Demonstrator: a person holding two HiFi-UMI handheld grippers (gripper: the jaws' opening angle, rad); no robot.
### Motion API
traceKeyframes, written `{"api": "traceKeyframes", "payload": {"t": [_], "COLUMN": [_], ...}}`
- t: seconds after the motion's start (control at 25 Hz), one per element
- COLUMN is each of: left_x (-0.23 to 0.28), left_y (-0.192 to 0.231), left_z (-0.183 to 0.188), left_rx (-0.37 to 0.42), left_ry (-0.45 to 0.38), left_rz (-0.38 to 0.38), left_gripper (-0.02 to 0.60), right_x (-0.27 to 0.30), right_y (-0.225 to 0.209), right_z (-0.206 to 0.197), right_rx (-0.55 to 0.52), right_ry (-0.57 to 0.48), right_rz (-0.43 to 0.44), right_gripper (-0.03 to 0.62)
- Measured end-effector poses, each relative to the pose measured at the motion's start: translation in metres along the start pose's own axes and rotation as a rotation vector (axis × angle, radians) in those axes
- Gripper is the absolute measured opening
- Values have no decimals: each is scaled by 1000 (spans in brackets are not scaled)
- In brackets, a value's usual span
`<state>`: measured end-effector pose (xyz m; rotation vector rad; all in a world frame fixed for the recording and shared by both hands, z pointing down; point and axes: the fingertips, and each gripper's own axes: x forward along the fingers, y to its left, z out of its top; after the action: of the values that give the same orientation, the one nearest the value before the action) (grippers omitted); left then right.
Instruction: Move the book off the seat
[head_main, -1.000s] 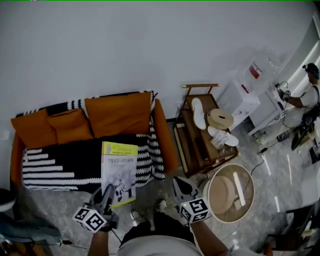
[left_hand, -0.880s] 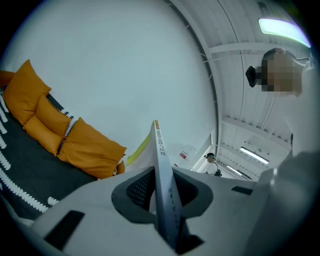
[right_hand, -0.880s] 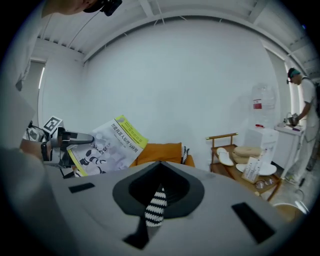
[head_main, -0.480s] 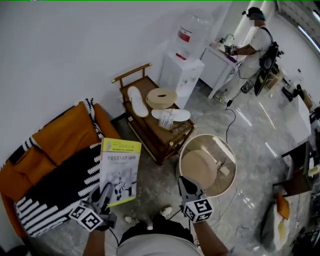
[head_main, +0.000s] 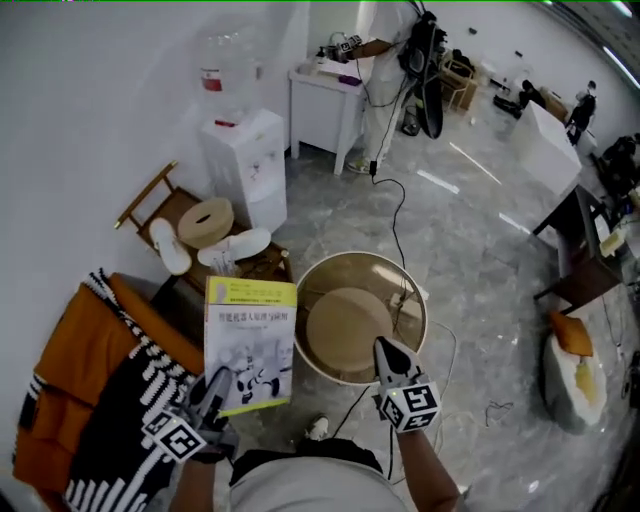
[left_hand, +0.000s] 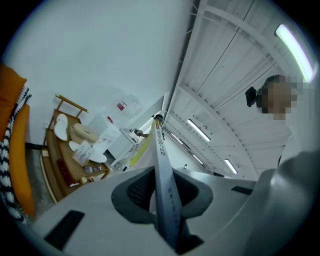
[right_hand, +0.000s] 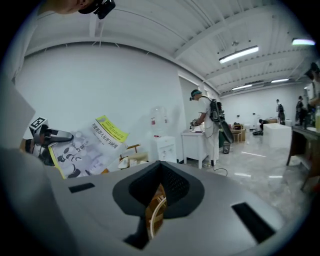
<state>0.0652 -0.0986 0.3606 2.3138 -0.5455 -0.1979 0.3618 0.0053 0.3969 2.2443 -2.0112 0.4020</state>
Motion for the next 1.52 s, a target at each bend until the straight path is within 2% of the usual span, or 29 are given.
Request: {"api": "traceKeyframes", "payload": {"t": [0.12,0.24,0.52,0.64,0.84,1.2,1.52], "left_x": [46,82,135,151,166,194,237], "left_y": [-19,-37,-42,-39,-24,16,32], "left_z": [-20,-36,-68,-82,-95,-125,-167], "left_rx": [-24,-26,-58,-82,-89,-94,-118], "left_ry": [65,133,257,327,403,514,561], "left_rz": [-52,-104,-227,-256,-291,-314,-344], "left_gripper": [78,78,78,78,78,78,78], "right_x": [-25,-50,-92,-108,-100,-66,-76], "right_y": [-48,-76,-96,-98,-82,-62,-61], "right_z": [-1,-11,-47,-53,-51,-41,-73], "right_rx": [36,76,133,160,133,129,164], "right_ry": [-21,-21,33,59,92,70,131], "right_rz": [-86,-161,-319,-395,-426,-460,-524], "right_gripper": [21,21,21,21,21,21,21]}}
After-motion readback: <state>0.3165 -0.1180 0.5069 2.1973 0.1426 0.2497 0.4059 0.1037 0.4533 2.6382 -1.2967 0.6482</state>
